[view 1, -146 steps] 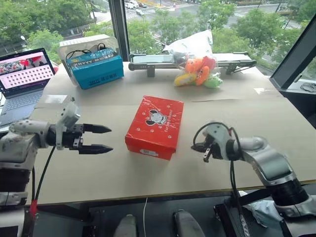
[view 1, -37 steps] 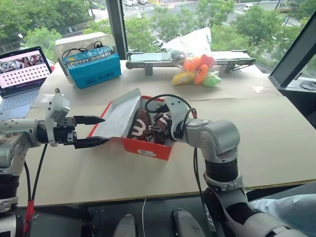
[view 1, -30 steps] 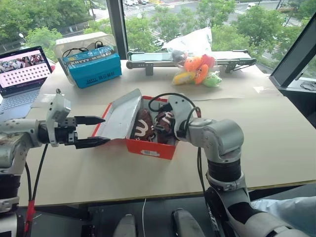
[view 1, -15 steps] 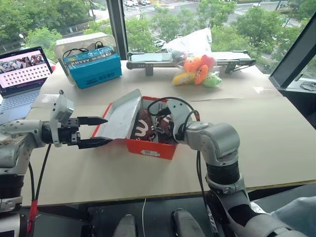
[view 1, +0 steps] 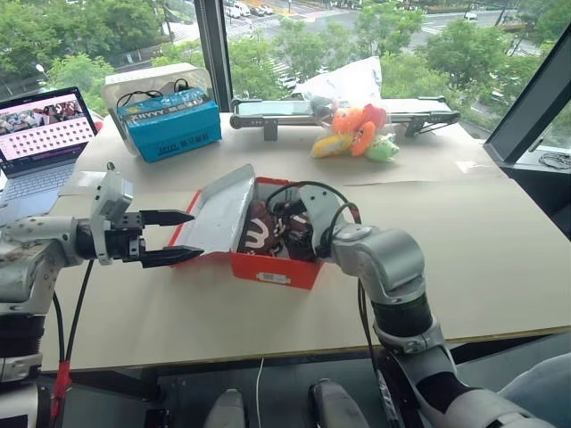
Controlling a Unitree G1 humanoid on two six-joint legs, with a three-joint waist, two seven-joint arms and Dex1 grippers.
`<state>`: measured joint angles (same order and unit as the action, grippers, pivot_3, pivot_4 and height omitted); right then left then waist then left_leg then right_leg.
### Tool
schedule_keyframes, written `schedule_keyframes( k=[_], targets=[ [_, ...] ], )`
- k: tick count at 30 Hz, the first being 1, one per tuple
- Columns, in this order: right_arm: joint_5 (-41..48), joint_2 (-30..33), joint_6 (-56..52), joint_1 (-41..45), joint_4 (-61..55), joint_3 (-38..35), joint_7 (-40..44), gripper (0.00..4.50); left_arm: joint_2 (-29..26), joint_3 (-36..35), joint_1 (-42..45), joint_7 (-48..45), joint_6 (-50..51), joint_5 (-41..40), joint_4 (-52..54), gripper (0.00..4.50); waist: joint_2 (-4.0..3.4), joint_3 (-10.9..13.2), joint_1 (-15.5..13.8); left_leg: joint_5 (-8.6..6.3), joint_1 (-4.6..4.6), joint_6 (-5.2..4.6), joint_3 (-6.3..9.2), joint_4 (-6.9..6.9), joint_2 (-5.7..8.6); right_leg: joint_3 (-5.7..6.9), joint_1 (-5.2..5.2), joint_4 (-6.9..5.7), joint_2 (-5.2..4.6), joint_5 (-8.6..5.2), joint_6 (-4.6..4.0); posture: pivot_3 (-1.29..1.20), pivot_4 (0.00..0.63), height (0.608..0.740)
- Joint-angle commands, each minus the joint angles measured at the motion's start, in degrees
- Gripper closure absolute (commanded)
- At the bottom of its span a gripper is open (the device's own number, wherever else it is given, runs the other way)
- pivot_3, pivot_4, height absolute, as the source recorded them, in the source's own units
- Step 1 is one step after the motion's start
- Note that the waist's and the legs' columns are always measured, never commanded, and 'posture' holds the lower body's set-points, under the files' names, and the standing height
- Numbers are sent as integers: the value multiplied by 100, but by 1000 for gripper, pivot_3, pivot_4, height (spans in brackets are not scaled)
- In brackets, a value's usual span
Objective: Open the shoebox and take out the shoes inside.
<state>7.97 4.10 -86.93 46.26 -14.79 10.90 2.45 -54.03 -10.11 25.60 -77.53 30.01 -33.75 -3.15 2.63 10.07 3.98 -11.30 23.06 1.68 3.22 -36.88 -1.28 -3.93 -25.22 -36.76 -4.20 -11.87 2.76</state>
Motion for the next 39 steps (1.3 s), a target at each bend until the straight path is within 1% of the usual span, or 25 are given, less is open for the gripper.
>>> schedule_keyframes(
  k=[1,3,5,6,7,14,18,22,27,30,33,35,37,39],
  targets=[
    [21,99,-60,-101,222,203,121,3027,5,-121,117,22,-111,-32,23,0,0,0,2,0,0,0,0,0,0,0,0,0,0,0,0,0,150,706],
    [25,135,-34,-96,249,245,142,3698,11,-123,126,27,-113,-30,15,0,0,0,2,0,0,0,0,1,0,0,0,0,0,-1,-1,0,150,706],
    [25,190,-10,-86,258,306,162,4133,18,-127,130,36,-117,-31,6,0,0,0,2,0,0,0,0,1,0,0,0,0,0,-1,-1,0,150,706],
    [24,216,2,-78,262,333,173,4279,22,-127,133,39,-122,-28,-1,0,0,0,2,0,0,0,0,1,0,0,0,0,0,-1,-1,0,150,706],
    [23,243,8,-65,258,362,181,4327,25,-124,131,39,-134,-22,-6,0,0,0,2,0,0,0,0,1,0,0,0,0,0,-2,-1,0,150,706],
    [-37,278,110,130,180,360,154,4349,74,-81,165,43,-177,15,-65,0,0,0,2,0,0,0,0,2,0,0,-1,-1,0,-2,-1,0,150,706],
    [-105,275,61,621,-9,83,96,4349,88,-33,216,7,-212,45,-136,0,-2,3,6,0,5,0,0,1,0,0,-7,0,0,-2,-1,0,150,706],
    [-35,291,-363,950,-331,-194,165,4349,106,21,316,-27,-243,89,-226,0,-7,7,2,0,34,0,0,2,1,0,-40,-8,0,1,-5,0,150,706],
    [11,349,-557,932,-544,-478,210,4349,130,74,417,-85,-265,144,-321,0,-6,7,2,0,79,0,0,2,3,0,-89,-22,-3,20,-37,0,150,706],
    [46,211,-557,996,-603,-850,212,4349,142,96,455,-115,-272,178,-359,0,-6,7,2,0,80,0,0,1,6,0,-92,-24,-6,21,-39,0,150,706],
    [125,-176,-557,981,-576,-1409,196,4349,145,118,507,-153,-291,224,-418,0,-6,7,8,0,79,0,0,1,5,0,-92,-25,-4,21,-39,0,150,706],
    [165,-306,-557,832,-538,-1588,203,4349,153,147,553,-156,-304,252,-453,0,-6,7,10,0,79,0,0,1,4,0,-93,-26,-2,21,-38,0,150,706],
    [254,-626,-557,625,-473,-1953,234,4349,157,166,588,-156,-295,255,-453,0,-6,7,7,0,79,0,1,1,4,0,-92,-26,-3,21,-39,0,150,706],
    [392,-826,-557,371,-415,-2126,291,4349,153,173,604,-157,-292,257,-445,0,-6,7,7,0,79,0,0,1,5,0,-92,-25,-3,21,-39,0,150,706]
  ],
)
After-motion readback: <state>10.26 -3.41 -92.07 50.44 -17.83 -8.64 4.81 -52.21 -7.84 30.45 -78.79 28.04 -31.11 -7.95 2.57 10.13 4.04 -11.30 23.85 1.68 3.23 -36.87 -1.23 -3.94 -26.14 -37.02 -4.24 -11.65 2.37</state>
